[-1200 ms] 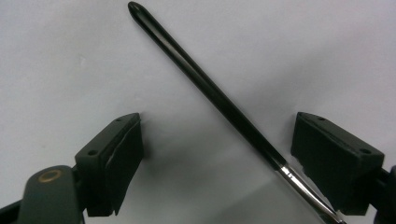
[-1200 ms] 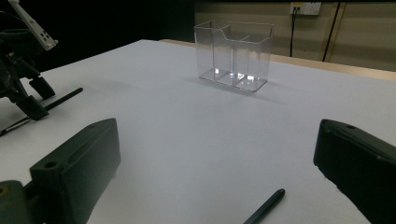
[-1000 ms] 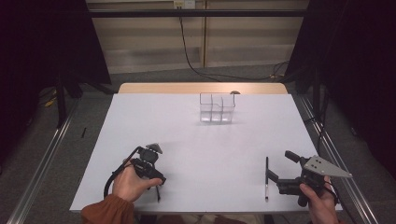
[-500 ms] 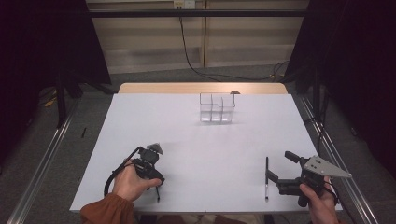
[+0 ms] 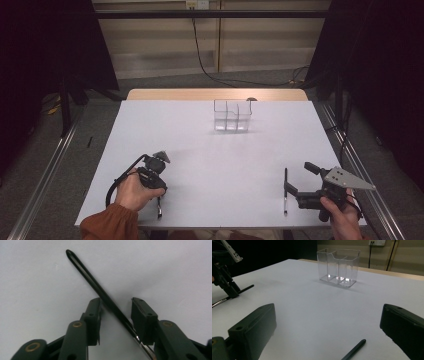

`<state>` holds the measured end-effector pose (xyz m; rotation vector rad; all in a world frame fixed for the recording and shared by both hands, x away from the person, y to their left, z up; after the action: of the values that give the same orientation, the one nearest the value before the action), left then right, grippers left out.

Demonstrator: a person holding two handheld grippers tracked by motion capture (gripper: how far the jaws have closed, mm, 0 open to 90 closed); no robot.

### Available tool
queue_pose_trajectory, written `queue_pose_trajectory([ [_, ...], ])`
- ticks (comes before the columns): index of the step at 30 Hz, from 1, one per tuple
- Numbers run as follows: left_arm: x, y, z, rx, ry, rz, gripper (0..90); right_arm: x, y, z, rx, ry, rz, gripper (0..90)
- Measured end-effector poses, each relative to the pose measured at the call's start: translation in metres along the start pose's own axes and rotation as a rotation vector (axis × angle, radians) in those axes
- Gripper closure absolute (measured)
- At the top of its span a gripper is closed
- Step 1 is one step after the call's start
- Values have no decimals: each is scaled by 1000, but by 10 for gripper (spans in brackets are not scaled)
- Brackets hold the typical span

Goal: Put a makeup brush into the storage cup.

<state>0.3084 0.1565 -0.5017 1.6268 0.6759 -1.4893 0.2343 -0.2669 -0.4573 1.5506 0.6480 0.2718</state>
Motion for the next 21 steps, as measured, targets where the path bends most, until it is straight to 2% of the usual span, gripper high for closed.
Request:
queue_pose_trajectory([
  [2,0,0,-3,8,-2,8,701,0,0,0,4,1,-3,0],
  [7,0,-1,-6,8,-4,12,753,1,0,-1,3,3,-4,0],
  [9,0,-1,-8,21,1,18,816,0,-1,0,0,1,-5,0],
  [12,0,-2,-10,29,-14,23,843,0,-1,0,3,-7,-5,0],
  [16,0,-1,-8,55,7,20,843,0,-1,0,2,-7,-5,0],
  [17,-1,-1,-8,63,1,18,843,1,-1,0,2,-7,-6,0],
  [21,-4,-3,-12,40,-46,56,844,0,-1,1,2,-8,-4,0],
])
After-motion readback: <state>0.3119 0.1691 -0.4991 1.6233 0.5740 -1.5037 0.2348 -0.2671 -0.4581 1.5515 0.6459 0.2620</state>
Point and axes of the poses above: each handheld gripper's, and its own axes: x roughly forward along the jaws, y roughly out of its top, z roughly to its right, the point moved 6 cm from there along x, roughly forward along the jaws, and after that the axes turned 5 degrees about z, right-handed, at the moved point
